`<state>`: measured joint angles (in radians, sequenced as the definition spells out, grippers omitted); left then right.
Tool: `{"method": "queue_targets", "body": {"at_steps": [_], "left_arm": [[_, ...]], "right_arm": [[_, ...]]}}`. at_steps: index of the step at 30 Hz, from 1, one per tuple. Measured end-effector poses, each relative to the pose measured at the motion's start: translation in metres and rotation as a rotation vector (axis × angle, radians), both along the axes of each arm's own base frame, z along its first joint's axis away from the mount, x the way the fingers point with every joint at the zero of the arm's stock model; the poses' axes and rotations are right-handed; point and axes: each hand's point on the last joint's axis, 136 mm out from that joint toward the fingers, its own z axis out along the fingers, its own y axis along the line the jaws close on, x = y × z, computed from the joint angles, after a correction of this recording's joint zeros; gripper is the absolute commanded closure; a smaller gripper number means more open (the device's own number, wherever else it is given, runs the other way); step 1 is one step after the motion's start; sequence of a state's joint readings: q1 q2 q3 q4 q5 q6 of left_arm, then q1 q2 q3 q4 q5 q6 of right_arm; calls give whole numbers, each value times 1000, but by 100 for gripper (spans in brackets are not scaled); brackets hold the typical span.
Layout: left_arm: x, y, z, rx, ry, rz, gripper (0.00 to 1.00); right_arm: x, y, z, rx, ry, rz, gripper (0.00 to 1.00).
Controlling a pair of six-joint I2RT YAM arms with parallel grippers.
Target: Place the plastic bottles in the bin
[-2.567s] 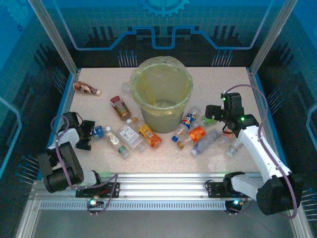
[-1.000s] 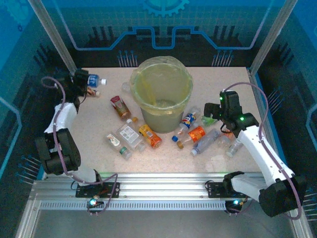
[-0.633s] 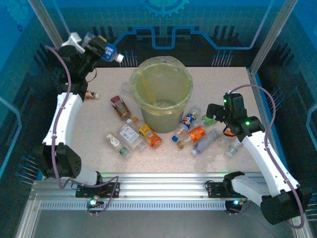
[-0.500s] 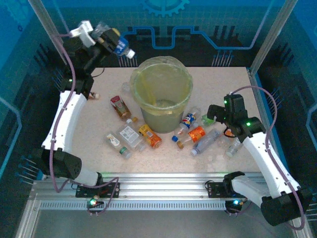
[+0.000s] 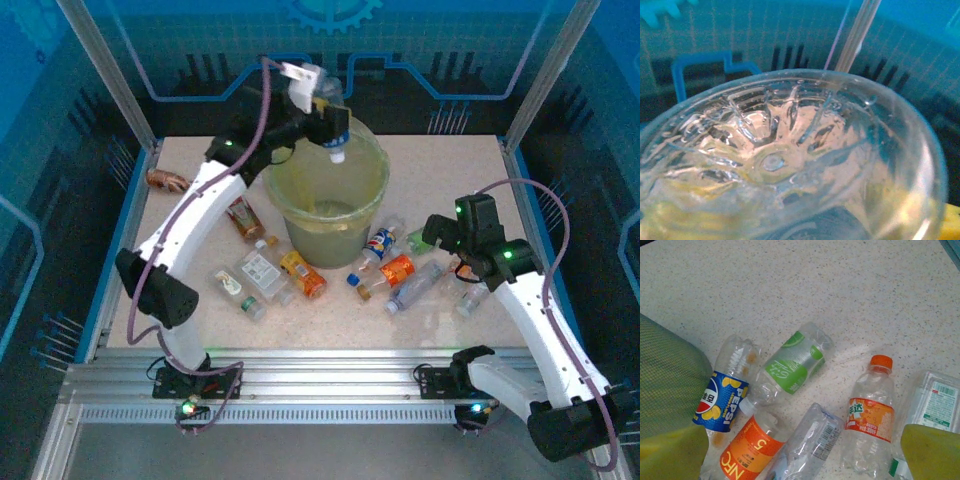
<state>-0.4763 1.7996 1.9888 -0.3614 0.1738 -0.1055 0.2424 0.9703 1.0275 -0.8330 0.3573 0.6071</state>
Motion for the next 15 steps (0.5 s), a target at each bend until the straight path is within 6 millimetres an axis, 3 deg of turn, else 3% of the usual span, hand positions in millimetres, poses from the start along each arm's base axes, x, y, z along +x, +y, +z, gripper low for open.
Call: {"method": "queue_targets", "body": {"at_steps": [5, 15], "left_arm": [[0, -24, -54, 132, 77, -37, 34], [-1, -28, -108, 230, 158, -37, 34]], "right_arm": [[-4, -3, -4, 1, 25, -22, 0], [-7, -4, -11, 4, 58, -46, 0]]}}
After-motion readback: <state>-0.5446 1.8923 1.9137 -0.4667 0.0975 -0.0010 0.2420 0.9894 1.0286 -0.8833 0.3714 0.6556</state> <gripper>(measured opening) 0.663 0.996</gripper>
